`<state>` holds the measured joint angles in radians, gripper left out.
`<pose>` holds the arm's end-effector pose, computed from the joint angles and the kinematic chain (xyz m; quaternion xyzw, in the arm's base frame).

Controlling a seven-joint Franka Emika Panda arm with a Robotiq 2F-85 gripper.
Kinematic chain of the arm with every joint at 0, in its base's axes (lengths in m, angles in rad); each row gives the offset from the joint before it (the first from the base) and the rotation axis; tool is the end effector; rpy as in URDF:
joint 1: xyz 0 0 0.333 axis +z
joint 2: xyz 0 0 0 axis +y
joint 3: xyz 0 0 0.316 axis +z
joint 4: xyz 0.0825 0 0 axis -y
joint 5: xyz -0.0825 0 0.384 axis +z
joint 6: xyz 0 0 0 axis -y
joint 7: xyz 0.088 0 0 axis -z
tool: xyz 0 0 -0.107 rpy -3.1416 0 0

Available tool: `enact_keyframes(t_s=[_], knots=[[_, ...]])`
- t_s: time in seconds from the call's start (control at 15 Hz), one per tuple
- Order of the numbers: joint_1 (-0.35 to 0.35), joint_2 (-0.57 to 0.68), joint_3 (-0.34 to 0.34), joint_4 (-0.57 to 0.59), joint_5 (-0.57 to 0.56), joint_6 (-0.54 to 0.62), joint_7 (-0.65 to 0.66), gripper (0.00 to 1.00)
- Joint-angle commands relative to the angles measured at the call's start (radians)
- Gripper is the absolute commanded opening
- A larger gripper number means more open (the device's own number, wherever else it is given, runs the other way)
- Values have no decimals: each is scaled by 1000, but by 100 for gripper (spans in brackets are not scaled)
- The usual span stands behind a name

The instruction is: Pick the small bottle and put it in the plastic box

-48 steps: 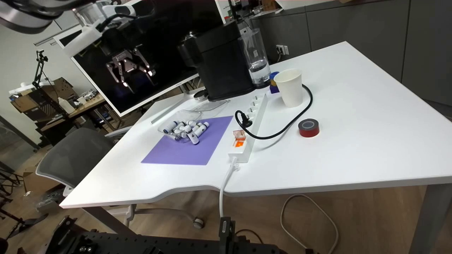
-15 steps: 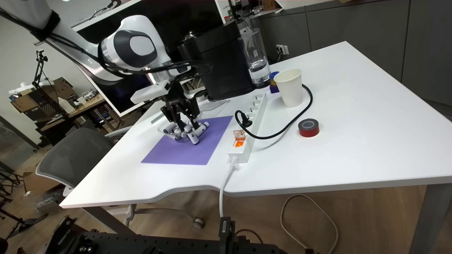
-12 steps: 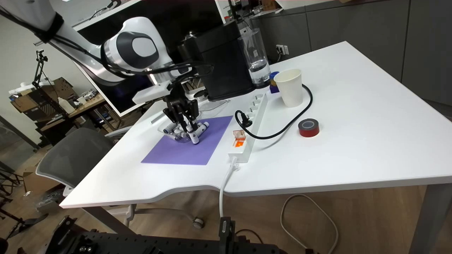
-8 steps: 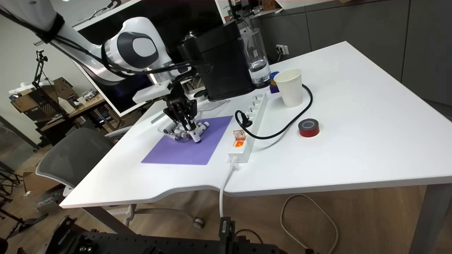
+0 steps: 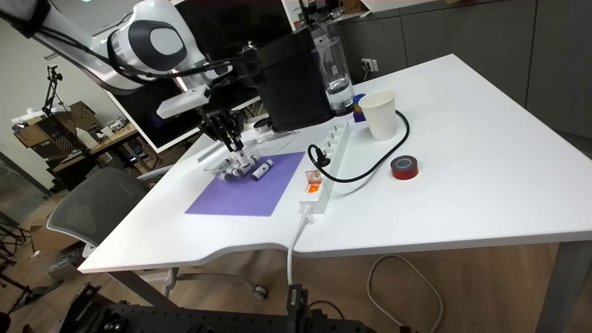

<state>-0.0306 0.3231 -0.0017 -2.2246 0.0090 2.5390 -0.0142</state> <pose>0.5486 -0.0178 0.2266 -0.9999 0.0127 0.0043 0.0024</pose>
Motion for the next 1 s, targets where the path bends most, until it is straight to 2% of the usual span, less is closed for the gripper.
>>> enact_keyframes(t_s=[0.0,0.33,0.53,0.73,0.93], knots=[[21,-71,12,-13,4,1,6,7],[53,-150,-21,-15,-39,-135,149,7],[44,-193,-20,-19,-24,-209,187,7],[41,-203,-13,-6,-18,-216,180,7],[37,-155,-5,35,4,-193,138,7]])
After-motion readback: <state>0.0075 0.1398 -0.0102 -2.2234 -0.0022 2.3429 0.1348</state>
